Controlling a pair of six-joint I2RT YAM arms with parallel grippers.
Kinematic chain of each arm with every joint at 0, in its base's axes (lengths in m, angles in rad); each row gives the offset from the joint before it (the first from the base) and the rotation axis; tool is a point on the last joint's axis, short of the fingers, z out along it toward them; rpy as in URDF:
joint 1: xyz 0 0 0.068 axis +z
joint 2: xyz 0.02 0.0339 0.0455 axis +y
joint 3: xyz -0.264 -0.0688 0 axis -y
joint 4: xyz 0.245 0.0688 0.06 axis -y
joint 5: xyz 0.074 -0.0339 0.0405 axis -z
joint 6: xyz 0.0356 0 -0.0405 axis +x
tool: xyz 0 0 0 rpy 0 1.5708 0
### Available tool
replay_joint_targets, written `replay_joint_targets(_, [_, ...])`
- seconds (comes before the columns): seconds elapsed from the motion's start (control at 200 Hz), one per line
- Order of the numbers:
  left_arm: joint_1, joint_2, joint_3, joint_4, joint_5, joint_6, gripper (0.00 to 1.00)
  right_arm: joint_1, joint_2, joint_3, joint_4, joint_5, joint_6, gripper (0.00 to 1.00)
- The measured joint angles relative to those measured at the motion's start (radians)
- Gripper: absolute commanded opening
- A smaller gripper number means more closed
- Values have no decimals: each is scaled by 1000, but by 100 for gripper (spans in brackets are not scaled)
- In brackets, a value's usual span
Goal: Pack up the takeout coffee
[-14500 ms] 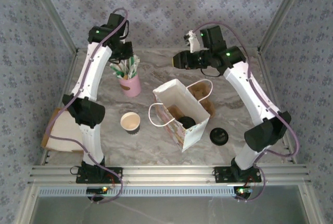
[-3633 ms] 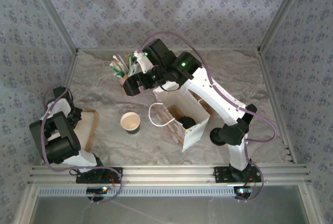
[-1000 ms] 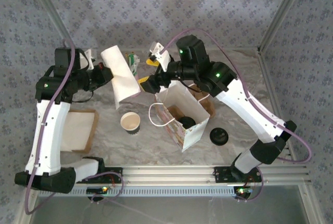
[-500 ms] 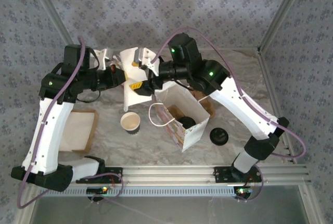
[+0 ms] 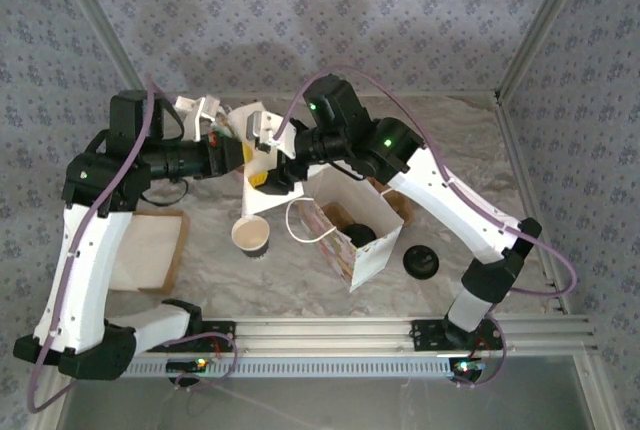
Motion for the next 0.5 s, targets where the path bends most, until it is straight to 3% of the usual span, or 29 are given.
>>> replay_joint_targets(0.29, [-4, -10, -10, 45, 90, -2, 0, -24, -59, -98, 45, 11, -5, 83])
replay_joint_targets(0.5, [-8, -12, -14, 87, 135, -12, 0, -29, -67, -101, 66, -20, 18, 65])
